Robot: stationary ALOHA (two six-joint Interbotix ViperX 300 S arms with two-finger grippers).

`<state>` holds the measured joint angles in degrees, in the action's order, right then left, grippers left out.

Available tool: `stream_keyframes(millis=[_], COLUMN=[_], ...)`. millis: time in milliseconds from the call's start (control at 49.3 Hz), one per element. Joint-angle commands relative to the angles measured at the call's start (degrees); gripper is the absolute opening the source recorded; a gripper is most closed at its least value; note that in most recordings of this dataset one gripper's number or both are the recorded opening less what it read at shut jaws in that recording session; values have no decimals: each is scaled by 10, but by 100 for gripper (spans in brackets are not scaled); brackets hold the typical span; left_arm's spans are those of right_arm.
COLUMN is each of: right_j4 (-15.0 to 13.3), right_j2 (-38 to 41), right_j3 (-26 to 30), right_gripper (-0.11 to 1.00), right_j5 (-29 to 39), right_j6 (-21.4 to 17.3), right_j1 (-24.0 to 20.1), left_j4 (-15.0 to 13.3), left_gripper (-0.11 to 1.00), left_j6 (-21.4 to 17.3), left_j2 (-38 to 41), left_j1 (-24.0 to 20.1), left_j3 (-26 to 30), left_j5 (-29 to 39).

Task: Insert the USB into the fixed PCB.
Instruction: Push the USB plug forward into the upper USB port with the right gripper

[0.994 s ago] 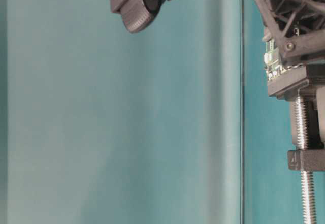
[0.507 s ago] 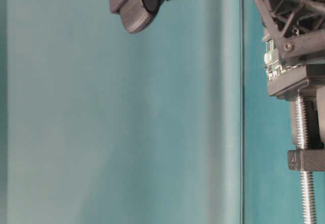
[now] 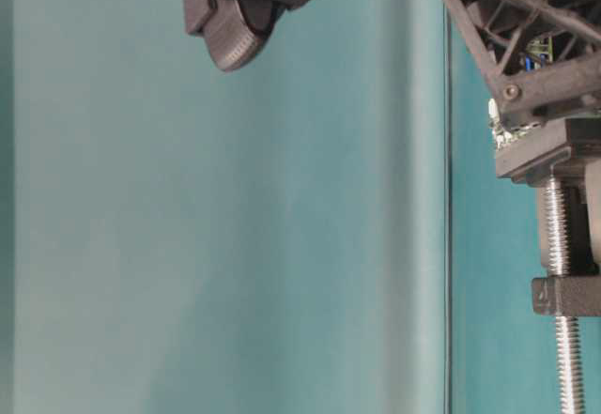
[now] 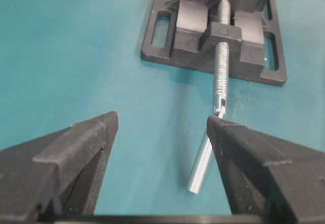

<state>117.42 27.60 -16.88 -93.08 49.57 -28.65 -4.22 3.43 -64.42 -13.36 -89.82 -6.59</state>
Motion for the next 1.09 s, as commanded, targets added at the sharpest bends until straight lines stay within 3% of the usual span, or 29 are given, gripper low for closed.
stream_keyframes(millis=[0, 1075], right_j4=[-13, -18], right_j2=[-15, -4], right_j3=[8, 10], right_gripper=[20, 20], right_j5=[-3, -2], right_j6=[0, -1], right_j1=[22, 40], left_j4=[3, 3], left_gripper=[85, 85], left_j6=[3, 3], left_j2=[3, 3], left_j1=[1, 1], left_j3=[7, 7], left_j5=[-3, -3])
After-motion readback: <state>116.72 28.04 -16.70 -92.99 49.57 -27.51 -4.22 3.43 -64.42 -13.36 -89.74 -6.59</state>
